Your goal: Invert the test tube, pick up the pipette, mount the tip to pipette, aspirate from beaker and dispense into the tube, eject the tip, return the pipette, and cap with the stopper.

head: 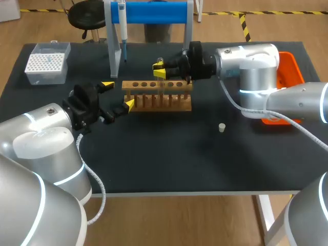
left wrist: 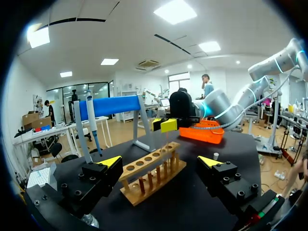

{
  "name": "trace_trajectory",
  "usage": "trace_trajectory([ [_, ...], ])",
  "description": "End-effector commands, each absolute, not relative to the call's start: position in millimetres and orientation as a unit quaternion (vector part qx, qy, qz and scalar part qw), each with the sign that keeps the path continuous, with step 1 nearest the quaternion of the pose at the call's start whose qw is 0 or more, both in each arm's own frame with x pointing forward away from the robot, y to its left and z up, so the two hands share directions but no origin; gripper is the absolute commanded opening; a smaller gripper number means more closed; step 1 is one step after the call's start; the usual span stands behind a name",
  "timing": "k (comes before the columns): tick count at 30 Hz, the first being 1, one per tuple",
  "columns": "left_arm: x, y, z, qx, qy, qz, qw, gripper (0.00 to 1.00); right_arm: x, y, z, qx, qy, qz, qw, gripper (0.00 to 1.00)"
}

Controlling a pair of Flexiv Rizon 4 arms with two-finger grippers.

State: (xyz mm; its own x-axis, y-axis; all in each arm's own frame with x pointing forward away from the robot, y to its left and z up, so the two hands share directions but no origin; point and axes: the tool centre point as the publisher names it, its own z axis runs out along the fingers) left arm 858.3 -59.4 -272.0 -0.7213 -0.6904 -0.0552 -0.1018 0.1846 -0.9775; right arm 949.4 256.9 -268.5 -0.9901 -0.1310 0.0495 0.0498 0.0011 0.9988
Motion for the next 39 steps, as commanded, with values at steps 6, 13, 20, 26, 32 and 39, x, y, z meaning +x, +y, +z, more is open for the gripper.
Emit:
trace_trajectory([
  [6, 857, -59, -273, -0.273, 0.724, -0.579, 0.257, 1.0, 947, 254, -258, 0.028, -0.706, -0.705, 0.064, 0.0],
  [13, 857, -59, -273, -0.273, 0.724, -0.579, 0.257, 1.0, 945, 253, -249, 0.031, -0.705, -0.706, 0.06, 0.0],
  [20, 857, -59, -273, -0.273, 0.724, -0.579, 0.257, 1.0, 944, 250, -239, 0.035, -0.705, -0.707, 0.051, 0.0],
  [26, 857, -59, -273, -0.273, 0.724, -0.579, 0.257, 1.0, 944, 250, -230, 0.037, -0.703, -0.709, 0.048, 0.0],
  [32, 857, -59, -273, -0.273, 0.724, -0.579, 0.257, 1.0, 942, 250, -221, 0.039, -0.701, -0.711, 0.047, 0.0],
  [39, 857, -59, -273, -0.273, 0.724, -0.579, 0.257, 1.0, 939, 249, -206, 0.044, -0.699, -0.713, 0.045, 0.0],
])
